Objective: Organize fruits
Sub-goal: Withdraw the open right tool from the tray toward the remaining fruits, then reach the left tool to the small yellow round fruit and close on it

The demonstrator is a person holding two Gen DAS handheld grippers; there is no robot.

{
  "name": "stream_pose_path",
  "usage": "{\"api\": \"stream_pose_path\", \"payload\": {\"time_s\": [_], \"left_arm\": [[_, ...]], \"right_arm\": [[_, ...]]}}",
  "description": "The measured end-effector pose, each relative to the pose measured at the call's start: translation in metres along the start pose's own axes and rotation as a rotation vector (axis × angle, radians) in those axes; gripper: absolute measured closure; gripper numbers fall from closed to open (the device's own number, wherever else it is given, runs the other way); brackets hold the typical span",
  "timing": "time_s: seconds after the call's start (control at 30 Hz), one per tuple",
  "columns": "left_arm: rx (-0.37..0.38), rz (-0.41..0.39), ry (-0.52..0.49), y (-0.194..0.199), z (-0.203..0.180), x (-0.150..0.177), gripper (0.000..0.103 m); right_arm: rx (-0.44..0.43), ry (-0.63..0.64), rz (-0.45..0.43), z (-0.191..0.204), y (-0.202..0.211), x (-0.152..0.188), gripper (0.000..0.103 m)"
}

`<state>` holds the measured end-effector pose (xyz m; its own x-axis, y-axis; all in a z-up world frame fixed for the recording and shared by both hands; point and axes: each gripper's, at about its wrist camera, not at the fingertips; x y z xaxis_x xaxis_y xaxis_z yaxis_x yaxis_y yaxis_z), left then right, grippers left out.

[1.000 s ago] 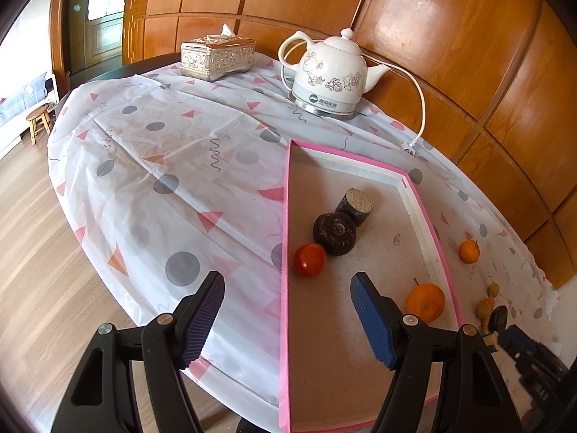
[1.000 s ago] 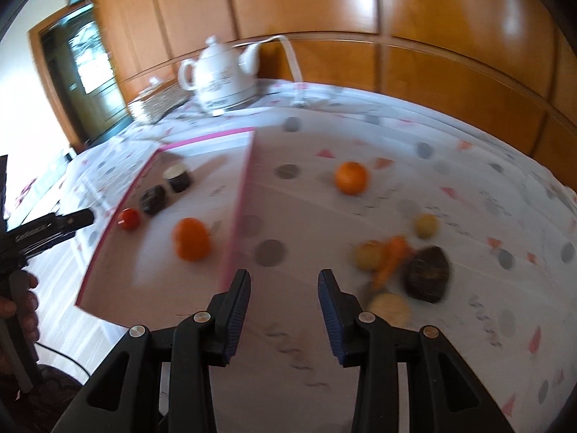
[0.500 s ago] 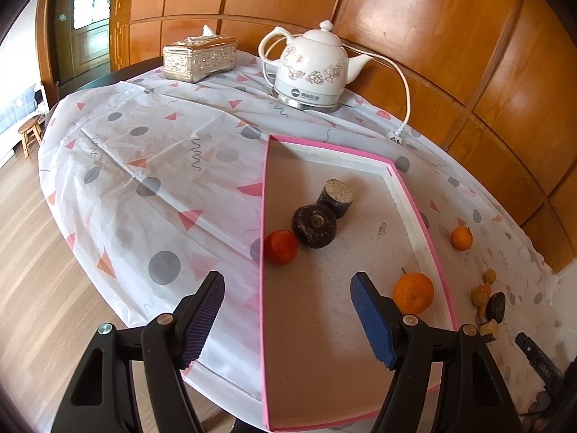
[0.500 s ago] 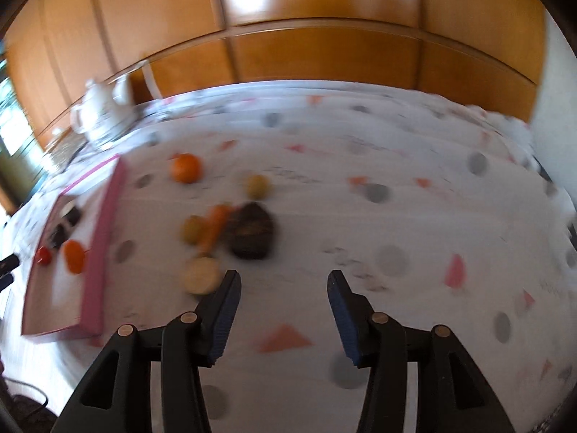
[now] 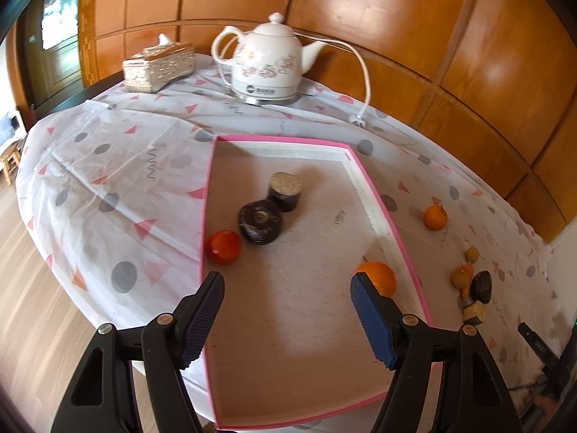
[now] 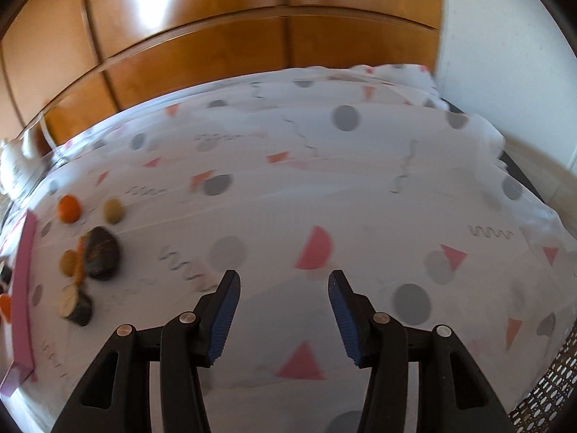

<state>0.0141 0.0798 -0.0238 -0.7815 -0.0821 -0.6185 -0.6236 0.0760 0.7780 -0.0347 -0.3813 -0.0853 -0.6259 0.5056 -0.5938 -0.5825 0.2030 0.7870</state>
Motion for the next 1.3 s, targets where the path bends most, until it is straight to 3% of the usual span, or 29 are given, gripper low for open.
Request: {"api": "stream_pose_path", "payload": {"time_s": [0.37, 0.6, 0.87, 1.07, 1.3], "left_arm": [[0.121, 0.018, -0.190, -0.007, -0.063, -0.012, 0.032], [0.244, 0.083, -0.323, -0.025, -0.119, -0.018, 0.052], [0.318, 0.153, -0.394, -0.053, -0.168, -0.022, 0.061], [0.350, 0.208, -0.411, -0.077, -0.193, -0.022, 0.075], [0.373, 0.248, -0.382, -0.101, -0.210, -0.023, 0.076]], "right_arm": [[0.104, -0.083, -0.036, -0.031, -0.012, -0.003, 0.051], [0.165, -0.149, -0.058, -0.050, -0.014, -0.006, 0.051], [0.194, -0.188, -0.063, -0.062, -0.016, -0.010, 0.051], [0.198, -0.188, -0.063, -0.063, -0.016, -0.010, 0.051], [0.197, -0.186, -0.063, -0.063, -0.019, -0.012, 0.050]]}}
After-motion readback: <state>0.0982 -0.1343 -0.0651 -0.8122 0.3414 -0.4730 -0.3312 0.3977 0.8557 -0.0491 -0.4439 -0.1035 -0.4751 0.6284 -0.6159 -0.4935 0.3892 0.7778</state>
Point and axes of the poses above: each gripper's, at about its wrist camera, not at the fingertips, and y roughly against the way its jaws point, z to its left, x to its underside, and after that the axes turned 7 degrees about -y, right-handed
